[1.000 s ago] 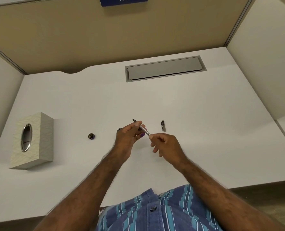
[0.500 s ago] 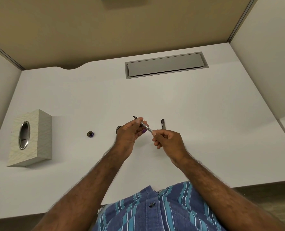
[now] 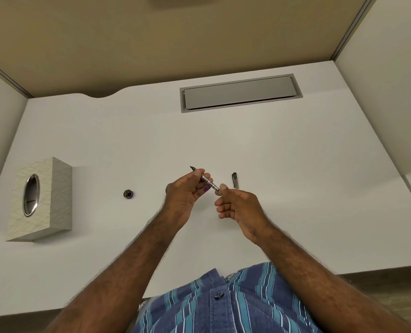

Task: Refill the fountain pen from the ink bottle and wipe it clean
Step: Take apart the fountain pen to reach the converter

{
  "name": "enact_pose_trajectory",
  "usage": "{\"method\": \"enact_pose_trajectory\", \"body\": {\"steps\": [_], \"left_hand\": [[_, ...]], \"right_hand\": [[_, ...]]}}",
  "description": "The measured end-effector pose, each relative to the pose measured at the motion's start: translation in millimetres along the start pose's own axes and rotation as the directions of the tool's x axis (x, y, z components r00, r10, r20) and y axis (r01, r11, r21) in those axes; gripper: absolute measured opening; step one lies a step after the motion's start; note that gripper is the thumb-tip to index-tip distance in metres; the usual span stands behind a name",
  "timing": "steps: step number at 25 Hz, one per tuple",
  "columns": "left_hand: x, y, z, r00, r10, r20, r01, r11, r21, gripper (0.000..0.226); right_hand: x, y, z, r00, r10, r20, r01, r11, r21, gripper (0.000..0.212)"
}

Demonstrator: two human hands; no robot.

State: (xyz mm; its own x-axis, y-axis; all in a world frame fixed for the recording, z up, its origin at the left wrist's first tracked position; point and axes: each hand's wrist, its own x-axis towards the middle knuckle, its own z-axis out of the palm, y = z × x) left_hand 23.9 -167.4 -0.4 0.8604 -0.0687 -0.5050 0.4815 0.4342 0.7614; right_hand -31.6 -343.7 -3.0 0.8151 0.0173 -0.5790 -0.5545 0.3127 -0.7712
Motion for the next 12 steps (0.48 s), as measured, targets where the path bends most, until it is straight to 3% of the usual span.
{"method": "enact_pose_trajectory", "body": {"steps": [5, 12], "left_hand": [[2.4, -2.7, 2.2, 1.0, -0.009, 0.024, 0.009, 1.0, -0.016, 0.019], [3.5, -1.3, 4.7, 1.0, 0.006, 0.028, -0.005, 1.0, -0.011, 0.026]], "right_hand": [[3.8, -3.5, -4.6, 0.999, -0.026, -0.036, 0.029, 0.996, 0.081, 0.01], [9.0, -9.9, -7.5, 0.995, 0.096, -0.036, -0.092, 0.992, 0.09, 0.045]]}}
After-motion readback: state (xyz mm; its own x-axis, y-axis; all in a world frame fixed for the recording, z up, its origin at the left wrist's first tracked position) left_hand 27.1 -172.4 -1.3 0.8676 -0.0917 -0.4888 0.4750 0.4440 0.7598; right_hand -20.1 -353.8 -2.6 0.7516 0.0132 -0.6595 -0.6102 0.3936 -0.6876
